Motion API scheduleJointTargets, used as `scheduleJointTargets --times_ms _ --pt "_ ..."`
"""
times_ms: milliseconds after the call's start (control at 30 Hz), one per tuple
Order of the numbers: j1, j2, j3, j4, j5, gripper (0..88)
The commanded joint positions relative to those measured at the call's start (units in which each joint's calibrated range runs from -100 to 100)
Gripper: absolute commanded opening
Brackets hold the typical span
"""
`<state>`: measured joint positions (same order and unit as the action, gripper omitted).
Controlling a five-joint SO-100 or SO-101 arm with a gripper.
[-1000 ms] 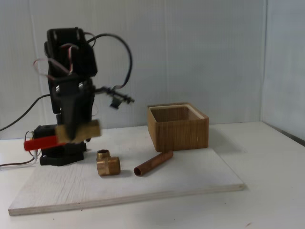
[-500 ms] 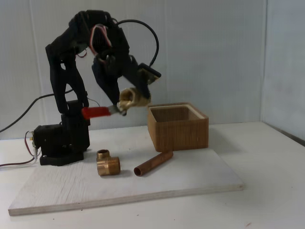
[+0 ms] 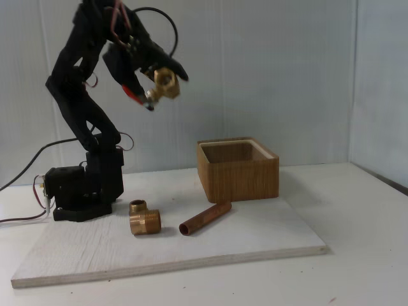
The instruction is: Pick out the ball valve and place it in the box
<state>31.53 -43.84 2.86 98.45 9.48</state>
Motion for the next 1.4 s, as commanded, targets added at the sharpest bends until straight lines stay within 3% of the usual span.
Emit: scheduleJointTargets --times_ms 0,333,500,833,1367 --pt "-1.35 -6.06 2.47 -1.12 -0.01 0.9" --pt "-6.07 -9.53 9.60 -6.37 -0.16 0.8" --pt "-14.04 -7.75 9.50 -5.43 -1.15 0.8" --pt "-22.01 11.58 -2.41 0.60 -5.65 0.8" --pt "-31.83 22.43 -8.55 0.77 -12.74 1.1"
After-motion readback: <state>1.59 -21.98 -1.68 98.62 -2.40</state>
